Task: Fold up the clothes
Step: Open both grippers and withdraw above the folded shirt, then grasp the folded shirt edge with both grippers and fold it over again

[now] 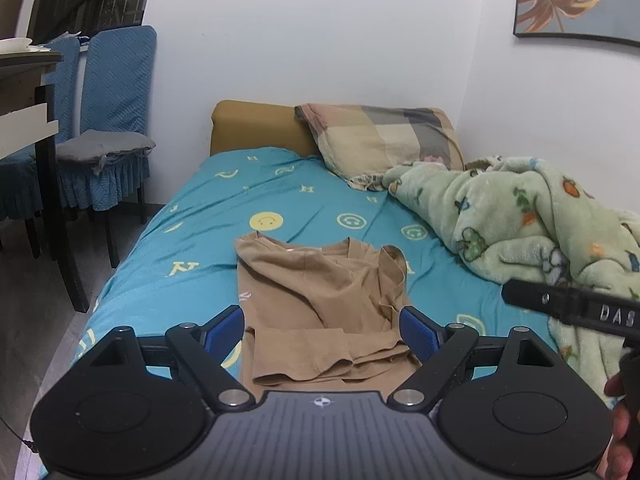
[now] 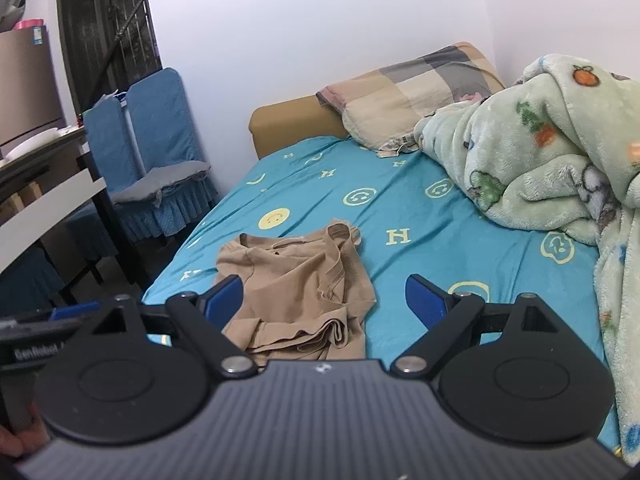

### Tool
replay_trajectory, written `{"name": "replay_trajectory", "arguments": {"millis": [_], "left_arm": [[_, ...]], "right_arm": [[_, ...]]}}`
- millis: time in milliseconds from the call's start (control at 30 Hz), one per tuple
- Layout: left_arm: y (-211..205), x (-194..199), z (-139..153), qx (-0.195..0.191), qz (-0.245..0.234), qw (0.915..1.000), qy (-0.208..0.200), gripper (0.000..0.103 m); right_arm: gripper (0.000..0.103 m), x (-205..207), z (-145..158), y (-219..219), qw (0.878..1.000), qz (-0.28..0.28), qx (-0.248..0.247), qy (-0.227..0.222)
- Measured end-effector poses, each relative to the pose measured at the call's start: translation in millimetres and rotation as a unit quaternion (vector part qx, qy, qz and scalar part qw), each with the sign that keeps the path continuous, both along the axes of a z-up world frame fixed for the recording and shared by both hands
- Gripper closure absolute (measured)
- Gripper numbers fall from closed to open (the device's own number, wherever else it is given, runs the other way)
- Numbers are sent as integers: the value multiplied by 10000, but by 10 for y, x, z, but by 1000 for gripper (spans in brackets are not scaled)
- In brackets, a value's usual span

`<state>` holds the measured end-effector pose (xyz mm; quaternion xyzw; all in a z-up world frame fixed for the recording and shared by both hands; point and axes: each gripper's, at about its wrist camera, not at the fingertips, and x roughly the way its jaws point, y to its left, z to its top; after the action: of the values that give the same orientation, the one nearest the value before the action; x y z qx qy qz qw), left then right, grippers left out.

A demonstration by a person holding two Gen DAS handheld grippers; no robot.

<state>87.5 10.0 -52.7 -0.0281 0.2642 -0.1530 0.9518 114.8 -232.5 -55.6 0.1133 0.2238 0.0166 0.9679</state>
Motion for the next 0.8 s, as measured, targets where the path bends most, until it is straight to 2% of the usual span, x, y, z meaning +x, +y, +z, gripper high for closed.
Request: {"name": "replay_trajectory", "arguments": {"millis": [200,333,400,500,567,633,733,800], "left_arm": [[0,-25,-105,-178,71,9993,319,17],[-26,-67,-240,-313,105,9967,748,17],[-3,-100,-314,-586,152,9927,1045,17],[101,-171,-484,-1393,242,9766,1623,17],[125,-195,-593,-1623,298,9675,1918,17],[168,-180,-725,-1909,437,9546,2246,17],[232,-157,-923,-2330,643,9312,2728,17],[317,-120,-1066,-2617,895,9118,3035,17]], "right_arm": [[13,10,-23,38,9999,-29,-144,37],[13,20,-45,44,9998,-72,-104,119],[14,24,-56,30,9998,-119,-44,170],[14,27,-70,13,9994,-214,31,258],[14,31,-92,-7,9990,-278,66,341],[14,31,-118,-27,9983,-350,126,439],[14,34,-147,-68,9973,-428,257,547],[14,33,-152,-90,9967,-488,296,583]]}}
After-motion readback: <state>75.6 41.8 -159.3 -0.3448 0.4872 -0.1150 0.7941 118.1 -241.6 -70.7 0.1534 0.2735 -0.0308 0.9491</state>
